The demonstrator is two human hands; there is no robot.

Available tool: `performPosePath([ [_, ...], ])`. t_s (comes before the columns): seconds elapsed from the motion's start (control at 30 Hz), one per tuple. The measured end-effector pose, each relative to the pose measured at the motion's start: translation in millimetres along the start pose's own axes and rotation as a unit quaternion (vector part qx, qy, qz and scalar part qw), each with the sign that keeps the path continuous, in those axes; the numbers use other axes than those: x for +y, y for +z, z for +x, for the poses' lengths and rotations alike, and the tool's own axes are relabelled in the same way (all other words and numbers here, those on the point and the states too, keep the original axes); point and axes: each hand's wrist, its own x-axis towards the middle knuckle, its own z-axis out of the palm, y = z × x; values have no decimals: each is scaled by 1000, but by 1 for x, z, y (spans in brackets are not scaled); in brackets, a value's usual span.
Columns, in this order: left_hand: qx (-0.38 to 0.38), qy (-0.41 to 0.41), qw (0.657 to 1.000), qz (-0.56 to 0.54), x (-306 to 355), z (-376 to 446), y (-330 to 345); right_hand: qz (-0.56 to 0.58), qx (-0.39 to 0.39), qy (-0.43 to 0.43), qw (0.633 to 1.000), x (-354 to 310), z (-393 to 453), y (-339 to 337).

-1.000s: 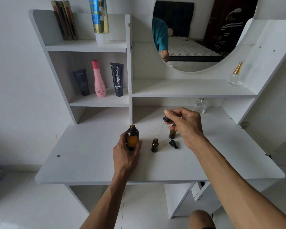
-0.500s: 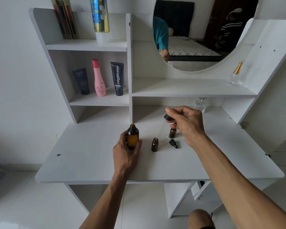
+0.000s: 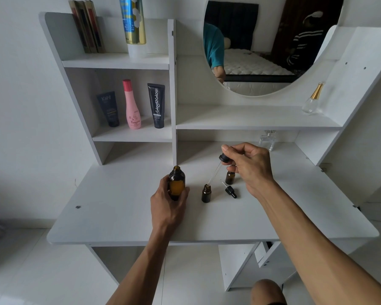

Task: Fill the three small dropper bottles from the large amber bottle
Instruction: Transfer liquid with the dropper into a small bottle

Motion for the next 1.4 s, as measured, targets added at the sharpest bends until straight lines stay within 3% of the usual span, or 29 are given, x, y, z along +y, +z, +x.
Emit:
performPosePath([
  [1.4, 0, -2, 1000, -3, 0, 0, 1, -15, -12, -8, 1000, -8, -3, -1],
])
